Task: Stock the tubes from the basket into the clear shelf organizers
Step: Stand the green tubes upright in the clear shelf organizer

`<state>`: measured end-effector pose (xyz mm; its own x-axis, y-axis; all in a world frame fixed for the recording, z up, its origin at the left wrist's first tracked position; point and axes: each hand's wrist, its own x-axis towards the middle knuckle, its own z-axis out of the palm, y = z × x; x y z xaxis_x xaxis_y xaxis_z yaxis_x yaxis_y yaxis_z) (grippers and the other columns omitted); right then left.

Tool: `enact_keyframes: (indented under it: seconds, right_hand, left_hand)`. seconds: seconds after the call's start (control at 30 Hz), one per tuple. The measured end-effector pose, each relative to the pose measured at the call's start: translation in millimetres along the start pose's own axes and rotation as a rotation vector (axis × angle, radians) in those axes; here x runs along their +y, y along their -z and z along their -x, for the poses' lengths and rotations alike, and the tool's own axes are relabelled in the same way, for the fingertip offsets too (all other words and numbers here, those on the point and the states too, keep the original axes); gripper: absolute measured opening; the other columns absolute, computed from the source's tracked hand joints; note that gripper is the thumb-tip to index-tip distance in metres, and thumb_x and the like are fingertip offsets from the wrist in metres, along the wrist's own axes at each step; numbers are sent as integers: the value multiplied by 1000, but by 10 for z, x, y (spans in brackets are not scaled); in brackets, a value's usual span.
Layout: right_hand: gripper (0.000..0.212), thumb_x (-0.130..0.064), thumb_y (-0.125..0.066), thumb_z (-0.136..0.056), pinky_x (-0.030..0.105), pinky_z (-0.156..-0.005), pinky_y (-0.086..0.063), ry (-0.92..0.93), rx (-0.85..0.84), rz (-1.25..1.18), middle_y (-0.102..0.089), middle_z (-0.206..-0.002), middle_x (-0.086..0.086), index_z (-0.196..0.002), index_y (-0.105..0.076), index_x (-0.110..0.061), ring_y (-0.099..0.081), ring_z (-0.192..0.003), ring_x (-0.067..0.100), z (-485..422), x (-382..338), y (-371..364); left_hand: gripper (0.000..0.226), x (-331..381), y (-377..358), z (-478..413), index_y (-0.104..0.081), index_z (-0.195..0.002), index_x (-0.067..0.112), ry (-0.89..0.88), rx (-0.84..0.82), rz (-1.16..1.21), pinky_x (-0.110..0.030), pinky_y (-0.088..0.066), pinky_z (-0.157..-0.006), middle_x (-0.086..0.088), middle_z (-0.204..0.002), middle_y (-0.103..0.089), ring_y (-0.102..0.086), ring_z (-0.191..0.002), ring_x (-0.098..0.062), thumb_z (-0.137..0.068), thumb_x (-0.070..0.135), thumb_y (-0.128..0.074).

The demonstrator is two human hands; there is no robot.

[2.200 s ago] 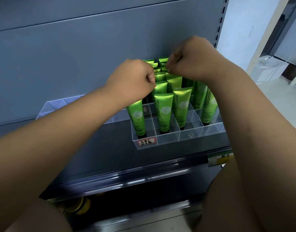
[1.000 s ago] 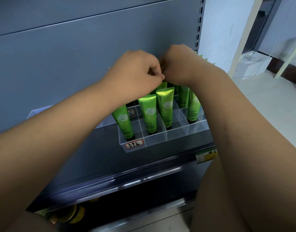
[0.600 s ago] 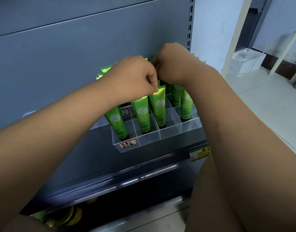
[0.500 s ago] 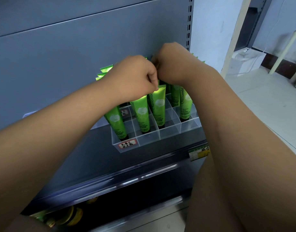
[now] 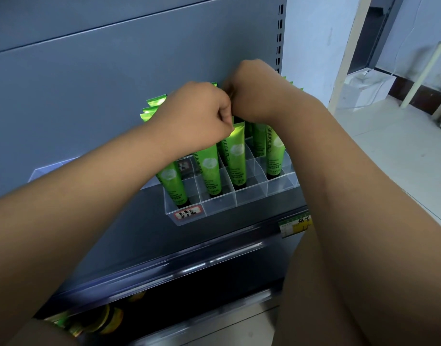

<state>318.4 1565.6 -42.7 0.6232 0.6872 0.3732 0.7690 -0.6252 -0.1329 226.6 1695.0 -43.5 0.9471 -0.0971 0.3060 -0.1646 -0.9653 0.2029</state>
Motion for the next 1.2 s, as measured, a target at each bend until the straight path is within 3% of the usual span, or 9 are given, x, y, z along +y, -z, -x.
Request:
enact_keyframes:
  seconds: [0.17, 0.27, 0.37, 0.53, 0.63, 0.83, 0.97, 1.07, 1.2]
  right_hand:
    - [25, -10, -48, -72, 36, -67, -53, 1, 24, -24, -62, -72, 5, -76, -72, -13, -54, -71, 28, -11, 13, -8]
    - [18, -11, -49, -75, 34, -66, -50, -10, -3, -26, -54, -66, 0, -65, -61, -19, -51, -71, 27, 1, -4, -22]
    - [27, -9, -50, -78, 32, -65, -45, -28, -16, -27, -47, -61, -4, -54, -47, -21, -48, -68, 26, -4, 3, -36]
    - [22, -17, -49, -76, 31, -65, -42, -3, -14, -42, -47, -61, -6, -69, -67, -26, -48, -70, 23, -4, 2, -42]
    - [27, -16, -52, -78, 33, -67, -49, -9, 7, -28, -62, -73, -1, -83, -78, -20, -52, -73, 22, -18, 19, -54]
    - [31, -13, -54, -79, 33, -74, -53, -28, -11, -40, -72, -86, 1, -91, -81, -23, -58, -78, 21, -3, 0, -22]
    - [32, -14, -55, -77, 37, -77, -56, -36, -16, -47, -74, -87, 0, -90, -81, -25, -64, -83, 23, 7, -24, -5]
    - [28, -17, -58, -78, 36, -78, -57, -47, -21, -63, -74, -86, -4, -89, -81, -29, -65, -83, 20, 7, -43, -3]
    - [24, -15, -63, -82, 33, -79, -56, -64, -4, -100, -75, -88, -6, -87, -81, -30, -66, -85, 17, 13, -33, -12]
  left_hand:
    - [6, 10, 21, 27, -68, -70, 33, -4, -14, 2, -40, -58, -82, 18, -78, -71, -68, -84, -14, -74, 30, -66]
    - [4, 3, 30, 40, -68, -71, 35, 2, -25, 0, -40, -57, -84, 19, -79, -70, -67, -86, -11, -75, 33, -69]
    - [3, 2, 27, 59, -72, -76, 32, 4, -12, 3, -39, -56, -85, 18, -81, -71, -67, -87, -11, -75, 33, -70]
    - [8, 26, 1, 116, -72, -77, 33, 51, 19, 3, -50, -53, -94, 17, -82, -69, -65, -92, -15, -76, 39, -67]
    - [7, 33, -20, 142, -71, -76, 32, 76, 51, 3, -55, -50, -98, 20, -79, -66, -64, -93, -15, -80, 37, -71]
    - [7, 89, -72, 185, -72, -81, 28, 88, 112, -48, -51, -47, -98, 21, -71, -56, -56, -99, -19, -83, 35, -70]
    - [8, 127, -114, 221, -73, -85, 27, 127, 159, -64, -47, -46, -97, 10, -85, -68, -56, -103, -23, -86, 33, -69]
    - [8, 114, -158, 273, -74, -86, 28, 176, 219, -58, -47, -43, -103, 10, -82, -67, -55, -104, -25, -88, 32, -69]
    - [7, 150, -233, 347, -73, -84, 26, 214, 284, -51, -45, -44, -92, 8, -81, -66, -53, -103, -26, -87, 31, -69]
